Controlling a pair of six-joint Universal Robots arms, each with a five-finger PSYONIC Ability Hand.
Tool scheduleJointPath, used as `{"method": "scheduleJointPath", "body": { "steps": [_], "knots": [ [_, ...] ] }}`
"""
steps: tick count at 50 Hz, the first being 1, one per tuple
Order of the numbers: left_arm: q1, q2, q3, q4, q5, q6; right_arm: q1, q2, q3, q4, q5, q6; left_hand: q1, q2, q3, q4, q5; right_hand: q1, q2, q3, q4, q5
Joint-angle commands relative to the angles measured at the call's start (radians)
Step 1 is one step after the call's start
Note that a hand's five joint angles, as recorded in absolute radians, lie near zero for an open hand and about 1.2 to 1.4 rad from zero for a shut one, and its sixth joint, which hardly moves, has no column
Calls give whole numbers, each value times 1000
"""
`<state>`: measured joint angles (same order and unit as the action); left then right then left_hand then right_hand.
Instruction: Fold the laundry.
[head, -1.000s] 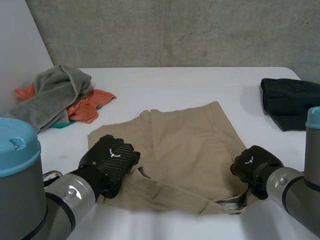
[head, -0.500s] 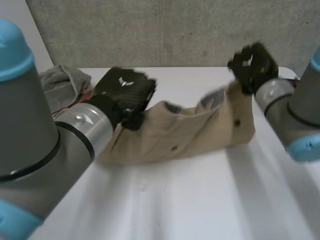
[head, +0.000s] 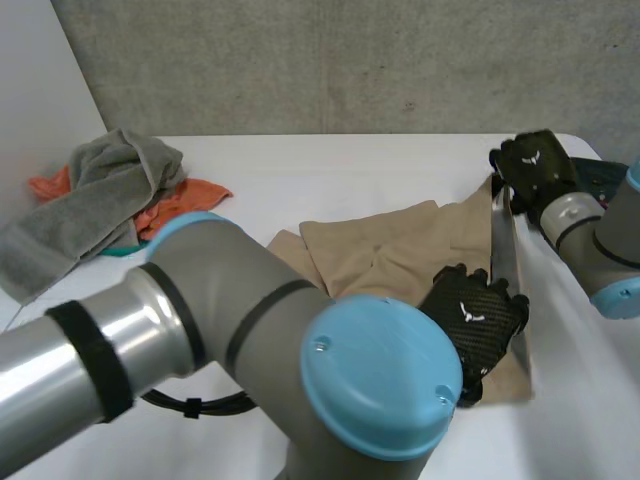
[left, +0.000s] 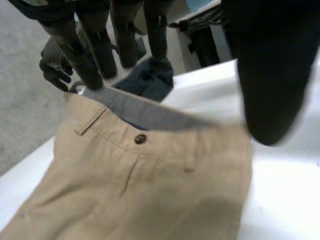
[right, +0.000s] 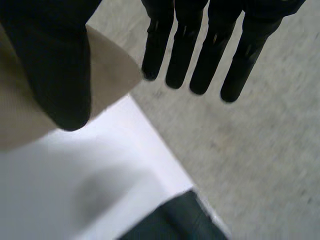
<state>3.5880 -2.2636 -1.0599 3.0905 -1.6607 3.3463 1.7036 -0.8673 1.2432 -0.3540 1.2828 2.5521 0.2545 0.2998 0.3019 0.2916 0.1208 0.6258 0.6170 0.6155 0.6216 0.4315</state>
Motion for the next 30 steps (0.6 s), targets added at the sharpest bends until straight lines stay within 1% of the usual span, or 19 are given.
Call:
{"method": "scheduleJointPath", "body": {
  "steps": [1, 3, 4, 7, 8, 11, 12, 15, 16, 19, 20, 23, 24, 27, 28, 30],
  "knots": [
    [37, 87, 44, -72, -10, 42, -6, -93, -5, 203, 128, 42, -80, -125, -127, -117, -121, -295, -287, -285, -291, -276],
    [63, 133, 43, -79, -10, 44, -6, -139, -24, 278, 150, 72, -80, -125, -127, -117, -121, -296, -287, -285, -291, -276],
    [89, 175, 38, -88, -10, 48, -2, -175, -48, 359, 162, 106, -80, -125, -127, -117, -121, -307, -299, -297, -303, -288],
    [135, 229, 28, -104, -11, 51, 10, -214, -94, 510, 167, 137, -80, -125, -127, -117, -121, -322, -313, -312, -318, -302],
    [170, 257, 18, -119, -13, 55, 19, -237, -123, 623, 170, 139, -80, -125, -127, -117, -121, -322, -313, -312, -318, -302],
    [231, 283, -5, -153, -16, 65, 34, -263, -162, 794, 178, 131, -80, -125, -127, -117, -121, -372, -363, -361, -368, -352],
    [276, 294, -29, -180, -16, 74, 43, -277, -181, 896, 191, 120, -80, -125, -127, -117, -121, -401, -392, -391, -397, -381],
    [346, 297, -72, -226, -13, 97, 54, -301, -191, 1022, 224, 102, -80, -125, -127, -117, -121, -401, -393, -391, -397, -382],
    [391, 294, -101, -255, -10, 120, 59, -324, -188, 1082, 242, 91, -80, -125, -127, -117, -121, -404, -395, -394, -400, -384],
    [458, 282, -155, -282, -5, 166, 62, -361, -173, 1121, 253, 68, -21, -66, -68, -58, -62, -401, -393, -391, -397, -382],
    [504, 274, -195, -283, 2, 198, 62, -384, -157, 1138, 248, 51, 17, -28, -30, -20, -24, -393, -384, -382, -388, -373],
    [563, 265, -245, -271, 27, 246, 60, -426, -128, 1153, 230, 25, 88, 43, 40, 51, 47, -357, -349, -347, -353, -338],
    [595, 257, -277, -257, 50, 274, 60, -444, -110, 1167, 202, 8, 106, 60, 58, 68, 65, -343, -334, -332, -339, -323],
    [643, 225, -319, -228, 105, 323, 63, -463, -70, 1207, 139, -22, 106, 60, 58, 69, 65, -302, -293, -291, -298, -282],
    [650, 214, -325, -222, 116, 332, 65, -467, -33, 1243, 97, -47, 100, 55, 52, 63, 59, -284, -275, -274, -280, -264],
    [663, 194, -327, -208, 139, 344, 70, -466, 7, 1273, 66, -71, 77, 31, 29, 39, 36, -261, -252, -250, -256, -241]
  ]
}}
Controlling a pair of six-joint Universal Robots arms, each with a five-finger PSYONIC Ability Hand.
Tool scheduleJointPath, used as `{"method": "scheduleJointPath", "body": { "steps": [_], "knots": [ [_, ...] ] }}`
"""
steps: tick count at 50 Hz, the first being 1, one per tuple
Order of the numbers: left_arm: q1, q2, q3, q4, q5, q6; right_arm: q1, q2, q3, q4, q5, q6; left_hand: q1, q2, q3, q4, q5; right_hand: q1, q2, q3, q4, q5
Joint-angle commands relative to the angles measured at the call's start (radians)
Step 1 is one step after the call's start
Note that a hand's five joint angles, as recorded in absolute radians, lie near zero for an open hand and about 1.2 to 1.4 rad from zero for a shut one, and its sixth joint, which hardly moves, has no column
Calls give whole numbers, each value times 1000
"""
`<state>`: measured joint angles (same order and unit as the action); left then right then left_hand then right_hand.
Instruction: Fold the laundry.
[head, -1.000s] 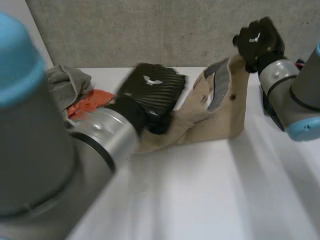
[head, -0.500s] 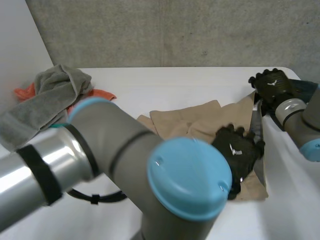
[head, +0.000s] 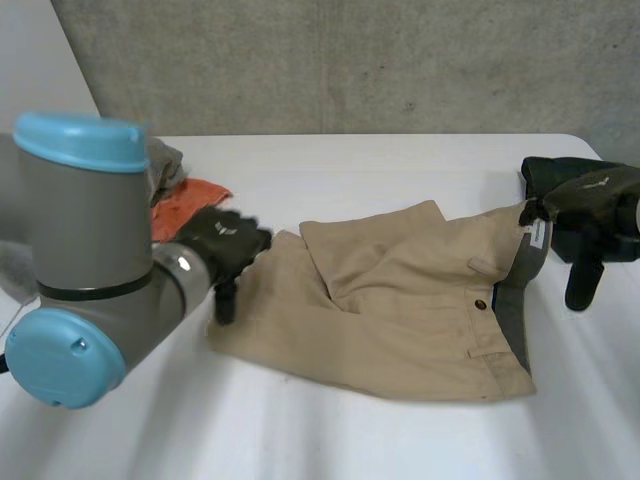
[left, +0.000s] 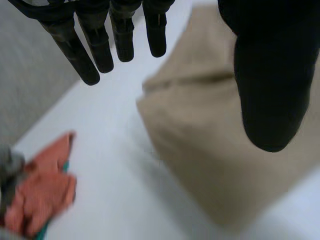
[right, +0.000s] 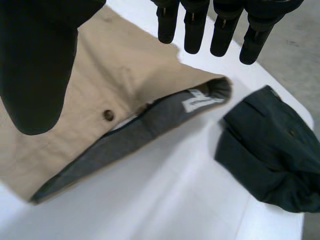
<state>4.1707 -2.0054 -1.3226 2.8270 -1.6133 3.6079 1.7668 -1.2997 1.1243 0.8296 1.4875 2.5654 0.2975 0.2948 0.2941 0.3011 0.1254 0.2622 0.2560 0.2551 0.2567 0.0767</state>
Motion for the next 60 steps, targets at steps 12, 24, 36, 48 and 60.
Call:
{"method": "scheduleJointPath", "body": {
  "steps": [12, 24, 36, 48, 60],
  "knots": [
    [86, -220, -17, 166, 116, 95, 68, 13, 364, -46, -168, -103, 165, 168, 169, 162, 163, 194, 200, 201, 200, 205],
    [46, -234, 20, 187, 66, 68, 111, 45, 649, -580, -144, -125, 1098, 1100, 1101, 1094, 1095, 194, 201, 201, 200, 205],
    [3, -138, 23, 189, 26, -23, 108, 22, 798, -992, -58, -139, 1099, 1101, 1102, 1095, 1096, 1077, 1083, 1084, 1082, 1087],
    [-4, 107, 55, 59, 21, -106, 109, -107, 627, -982, -10, -87, 1099, 1101, 1102, 1095, 1096, 1134, 1140, 1141, 1140, 1145],
    [43, 126, 581, 118, 32, -112, 154, 209, -357, -722, 71, -21, 1099, 1101, 1102, 1095, 1096, 1134, 1140, 1141, 1140, 1145]
  ]
}}
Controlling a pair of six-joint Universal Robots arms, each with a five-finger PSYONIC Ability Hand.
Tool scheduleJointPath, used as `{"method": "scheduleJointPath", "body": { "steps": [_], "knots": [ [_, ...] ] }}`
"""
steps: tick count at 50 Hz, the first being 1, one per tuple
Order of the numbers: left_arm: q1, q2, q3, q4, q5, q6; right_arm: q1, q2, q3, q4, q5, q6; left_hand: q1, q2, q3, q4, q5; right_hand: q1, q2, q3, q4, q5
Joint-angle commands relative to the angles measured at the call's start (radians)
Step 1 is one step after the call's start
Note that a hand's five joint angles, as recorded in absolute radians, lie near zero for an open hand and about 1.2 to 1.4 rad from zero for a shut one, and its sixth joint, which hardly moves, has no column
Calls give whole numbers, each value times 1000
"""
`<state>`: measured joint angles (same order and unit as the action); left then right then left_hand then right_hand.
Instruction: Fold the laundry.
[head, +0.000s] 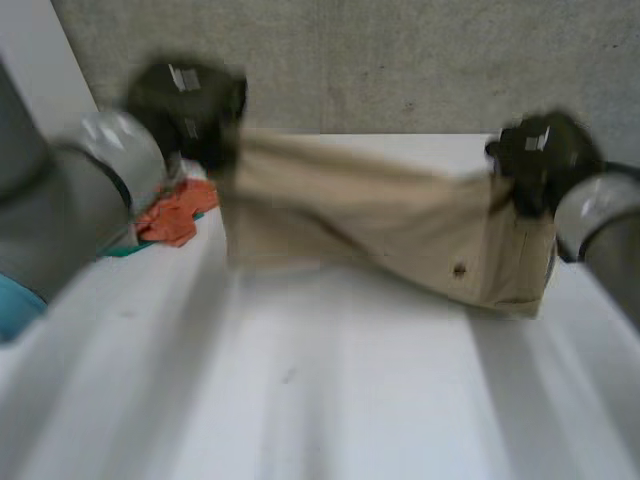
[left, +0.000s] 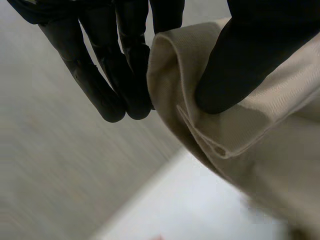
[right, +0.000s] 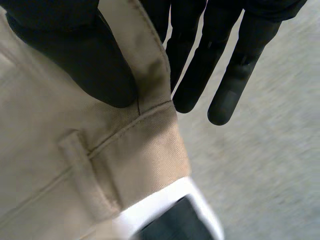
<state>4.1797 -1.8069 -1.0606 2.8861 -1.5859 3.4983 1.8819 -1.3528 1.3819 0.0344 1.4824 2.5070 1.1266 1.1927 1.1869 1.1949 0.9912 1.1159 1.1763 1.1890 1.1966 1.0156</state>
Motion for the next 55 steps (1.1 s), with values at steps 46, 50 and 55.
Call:
{"method": "scheduleJointPath", "body": {
  "steps": [46, 50, 55],
  "knots": [
    [106, 123, 91, -222, -17, -78, 69, 115, -530, 754, 21, 50, 270, 204, 209, 201, 231, 280, 220, 207, 200, 206],
    [106, -8, 146, -217, -14, -71, 92, 227, -564, 723, 56, 47, 270, 204, 209, 201, 231, 280, 220, 207, 200, 206],
    [94, -172, 293, -176, -13, -42, 131, 357, -648, 595, 134, 50, 270, 204, 209, 201, 231, 280, 220, 207, 200, 206]
  ]
}}
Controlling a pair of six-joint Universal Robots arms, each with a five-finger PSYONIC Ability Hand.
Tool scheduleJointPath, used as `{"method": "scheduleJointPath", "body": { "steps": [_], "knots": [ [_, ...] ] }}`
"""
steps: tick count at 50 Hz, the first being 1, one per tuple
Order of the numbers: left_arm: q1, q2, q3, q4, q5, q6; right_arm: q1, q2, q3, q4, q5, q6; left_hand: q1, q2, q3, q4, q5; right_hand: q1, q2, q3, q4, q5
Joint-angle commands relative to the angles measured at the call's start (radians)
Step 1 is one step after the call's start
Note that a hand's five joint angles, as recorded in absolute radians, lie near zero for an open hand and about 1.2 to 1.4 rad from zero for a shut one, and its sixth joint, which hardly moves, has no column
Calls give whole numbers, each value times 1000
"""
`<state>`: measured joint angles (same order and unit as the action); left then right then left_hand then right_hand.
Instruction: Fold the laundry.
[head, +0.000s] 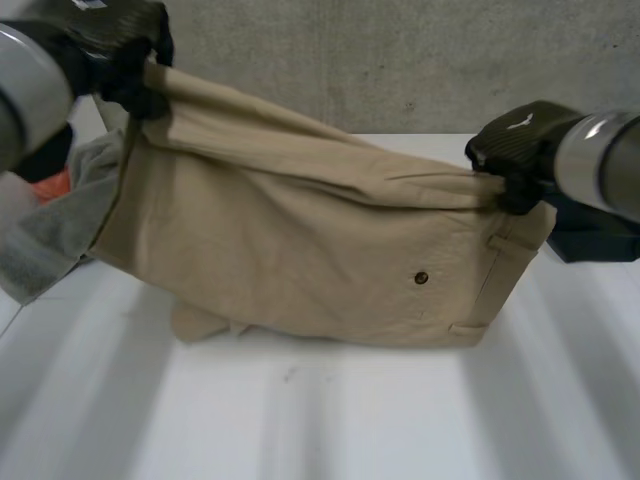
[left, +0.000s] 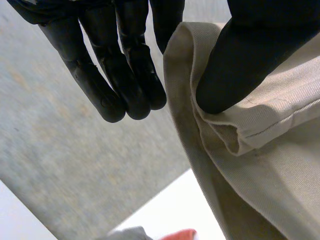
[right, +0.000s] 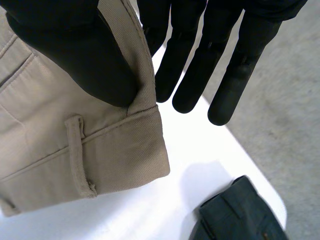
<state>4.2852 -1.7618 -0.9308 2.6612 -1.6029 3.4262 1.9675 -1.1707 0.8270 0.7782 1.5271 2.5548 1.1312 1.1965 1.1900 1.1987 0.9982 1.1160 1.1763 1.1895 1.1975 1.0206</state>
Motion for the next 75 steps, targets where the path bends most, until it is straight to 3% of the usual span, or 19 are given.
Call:
{"method": "scheduleJointPath", "body": {
  "steps": [1, 8, 11, 16, 21, 29, 36, 40, 45, 52, 57, 64, 71, 75],
  "knots": [
    [-12, -243, 200, 65, 6, 39, 51, 193, -115, -187, 106, 2, 265, 200, 206, 198, 223, 280, 220, 207, 199, 201],
    [-9, -332, 524, 330, 11, 53, 70, 240, -290, -672, 254, -1, 265, 200, 206, 198, 223, 280, 220, 207, 199, 201],
    [-5, -280, 540, 480, 8, -16, 62, 191, -279, -887, 257, 1, 265, 200, 206, 198, 223, 280, 220, 207, 199, 201],
    [14, -225, 471, 605, 18, -114, 60, 140, -217, -1016, 222, -1, 265, 200, 206, 198, 223, 280, 220, 207, 199, 201],
    [36, -222, 380, 577, 50, -119, 56, 129, -171, -987, 163, 4, 265, 200, 206, 198, 223, 280, 220, 207, 199, 201],
    [45, -254, 66, 586, 69, -108, 50, 172, -42, -880, 113, 4, 265, 200, 206, 198, 223, 280, 220, 207, 199, 201],
    [47, -361, -157, 643, 89, -71, 50, 279, 155, -841, 55, -25, 265, 200, 206, 198, 223, 280, 220, 207, 199, 201],
    [36, -427, -246, 637, 92, 5, 34, 342, 239, -838, 45, -114, 265, 200, 206, 198, 223, 280, 220, 207, 199, 201],
    [25, -394, -336, 515, 84, 79, 24, 287, 365, -754, 41, -237, 265, 200, 206, 198, 223, 280, 220, 207, 199, 201],
    [50, -271, -451, 260, 95, 91, 7, 116, 526, -564, -33, -243, 265, 200, 206, 198, 223, 280, 220, 207, 199, 201],
    [45, -147, -580, 24, 101, 168, -38, -10, 650, -293, -62, -368, 265, 200, 206, 198, 223, 280, 220, 207, 199, 201],
    [13, -33, -730, -181, 129, 281, -108, -156, 806, -8, -111, -580, 265, 200, 206, 198, 223, 280, 220, 207, 199, 201],
    [-58, -44, -706, -161, 113, 329, -122, -139, 799, -28, -156, -582, 265, 200, 206, 198, 223, 280, 220, 207, 199, 201],
    [-41, -125, -567, -35, 49, 327, -96, -51, 693, -137, -124, -428, 265, 200, 206, 198, 223, 280, 220, 207, 199, 201]
  ]
}}
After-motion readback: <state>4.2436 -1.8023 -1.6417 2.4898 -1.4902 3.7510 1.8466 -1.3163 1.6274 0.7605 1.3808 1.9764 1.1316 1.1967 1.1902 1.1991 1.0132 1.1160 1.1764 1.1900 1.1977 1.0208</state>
